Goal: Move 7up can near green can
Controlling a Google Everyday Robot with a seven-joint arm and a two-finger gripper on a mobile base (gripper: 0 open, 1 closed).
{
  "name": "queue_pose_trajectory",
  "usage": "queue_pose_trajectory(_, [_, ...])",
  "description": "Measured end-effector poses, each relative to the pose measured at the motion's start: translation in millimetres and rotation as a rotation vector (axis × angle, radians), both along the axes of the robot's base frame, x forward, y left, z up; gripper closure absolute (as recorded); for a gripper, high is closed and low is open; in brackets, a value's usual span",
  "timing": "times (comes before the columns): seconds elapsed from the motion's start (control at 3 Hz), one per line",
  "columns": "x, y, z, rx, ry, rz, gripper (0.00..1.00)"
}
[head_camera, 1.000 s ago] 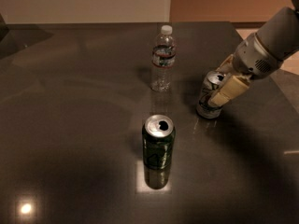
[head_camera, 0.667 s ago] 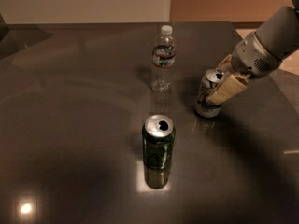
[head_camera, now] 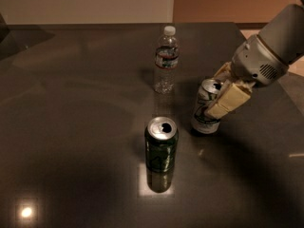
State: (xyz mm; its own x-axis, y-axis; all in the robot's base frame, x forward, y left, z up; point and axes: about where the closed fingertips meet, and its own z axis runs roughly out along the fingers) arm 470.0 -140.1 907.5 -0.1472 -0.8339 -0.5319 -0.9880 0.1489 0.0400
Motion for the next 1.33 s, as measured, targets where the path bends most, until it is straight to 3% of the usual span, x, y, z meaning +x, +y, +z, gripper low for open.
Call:
queue_pose_trajectory(0.33, [-31,12,0,0.001,0.031,0.054,1.00])
queue_pose_trajectory(0.67, [-52,18,-6,-0.015,0.027,0.084,1.00])
queue_pose_trajectory(1.33, [-75,25,-20,-0.025,-0.015,0.123,0.59])
